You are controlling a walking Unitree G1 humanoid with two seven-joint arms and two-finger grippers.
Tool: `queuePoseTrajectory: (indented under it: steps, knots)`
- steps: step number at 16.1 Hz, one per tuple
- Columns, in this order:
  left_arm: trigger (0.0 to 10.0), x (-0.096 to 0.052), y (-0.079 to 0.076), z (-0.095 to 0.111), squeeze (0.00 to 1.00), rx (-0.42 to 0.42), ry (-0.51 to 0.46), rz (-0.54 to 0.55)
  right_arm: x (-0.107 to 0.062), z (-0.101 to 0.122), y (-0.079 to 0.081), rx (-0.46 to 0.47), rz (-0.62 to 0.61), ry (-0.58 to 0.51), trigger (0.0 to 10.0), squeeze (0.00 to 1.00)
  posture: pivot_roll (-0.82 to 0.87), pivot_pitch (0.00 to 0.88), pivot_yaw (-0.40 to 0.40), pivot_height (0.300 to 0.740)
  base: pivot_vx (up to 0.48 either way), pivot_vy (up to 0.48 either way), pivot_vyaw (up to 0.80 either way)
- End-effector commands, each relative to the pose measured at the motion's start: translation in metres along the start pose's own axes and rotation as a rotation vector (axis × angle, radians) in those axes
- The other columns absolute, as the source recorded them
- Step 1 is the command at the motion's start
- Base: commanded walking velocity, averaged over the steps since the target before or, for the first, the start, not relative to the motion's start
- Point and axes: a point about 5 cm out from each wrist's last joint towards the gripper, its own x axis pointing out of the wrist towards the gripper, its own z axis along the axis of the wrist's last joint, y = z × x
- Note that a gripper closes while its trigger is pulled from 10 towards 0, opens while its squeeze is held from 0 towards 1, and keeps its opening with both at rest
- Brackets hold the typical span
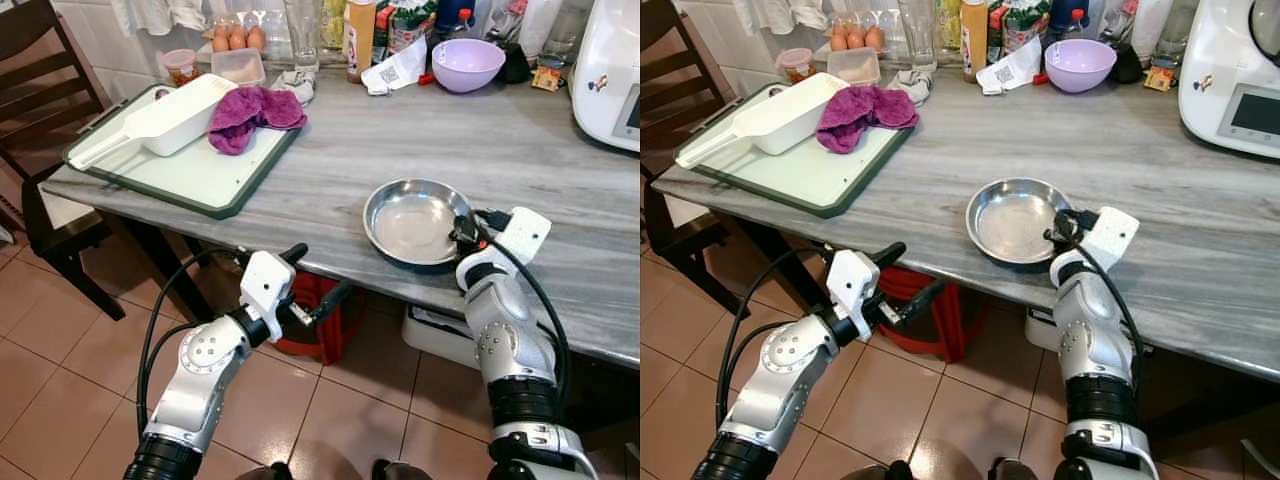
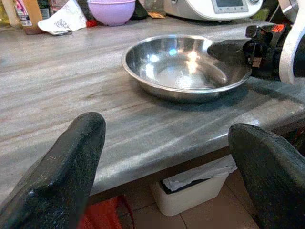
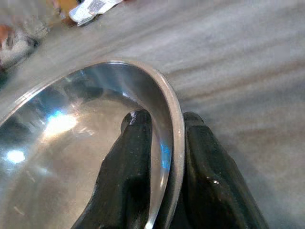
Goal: Setting the table
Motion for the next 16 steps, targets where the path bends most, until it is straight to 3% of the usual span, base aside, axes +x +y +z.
queuePoseTrajectory:
  steps: [1,2,3,5,10,11,12,13,15,16]
  knots:
    - [10.0,0.0,0.003,0.001,0.0,0.011,0.0,0.016,0.001,-0.002,0.001,-0.094,-0.013,0.013,10.0,1.0,-0.12,0.134,0.082,0.74,0.0,0.0,0.0]
    - [10.0,0.0,0.003,0.001,0.0,0.01,0.0,0.017,0.0,-0.002,0.001,-0.107,-0.003,0.011,10.0,0.97,-0.12,0.134,0.082,0.74,0.0,0.0,0.0]
    - [10.0,0.001,0.004,0.001,0.0,0.008,-0.001,0.023,-0.001,-0.002,0.0,-0.16,0.004,-0.002,10.0,0.0,-0.12,0.134,0.082,0.74,0.0,0.0,0.0]
    - [10.0,0.003,0.006,0.002,0.0,0.008,-0.007,0.045,-0.003,0.002,-0.002,-0.213,0.016,-0.038,10.0,0.0,-0.12,0.133,0.083,0.74,0.0,0.0,0.0]
    - [10.0,0.006,0.007,0.004,0.0,0.002,-0.018,0.057,-0.002,-0.006,-0.005,-0.272,-0.02,0.002,10.0,0.0,-0.12,0.129,0.087,0.74,0.0,0.0,0.0]
    - [10.0,0.006,0.007,0.004,0.0,0.004,-0.019,0.058,-0.002,-0.007,-0.003,-0.261,0.009,0.013,10.0,0.47,-0.12,0.129,0.087,0.74,0.0,0.0,0.0]
    - [10.0,0.006,0.007,0.004,0.0,0.005,-0.019,0.059,-0.002,-0.006,-0.003,-0.272,0.005,0.011,10.0,0.47,-0.12,0.129,0.087,0.74,0.0,0.0,0.0]
    - [10.0,0.006,0.009,0.006,0.0,0.009,-0.023,0.066,-0.003,-0.006,-0.002,-0.309,-0.002,0.005,10.0,1.0,-0.12,0.129,0.087,0.74,0.0,0.0,0.0]
    - [10.0,0.007,0.01,0.006,0.0,0.01,-0.026,0.073,-0.005,-0.011,0.0,-0.367,-0.017,0.009,10.0,1.0,-0.12,0.129,0.087,0.74,0.0,0.0,0.0]
    - [10.0,0.007,0.01,0.007,0.0,0.008,-0.028,0.079,-0.008,-0.012,-0.002,-0.307,0.003,0.021,10.0,1.0,-0.12,0.129,0.087,0.74,0.0,0.0,0.0]
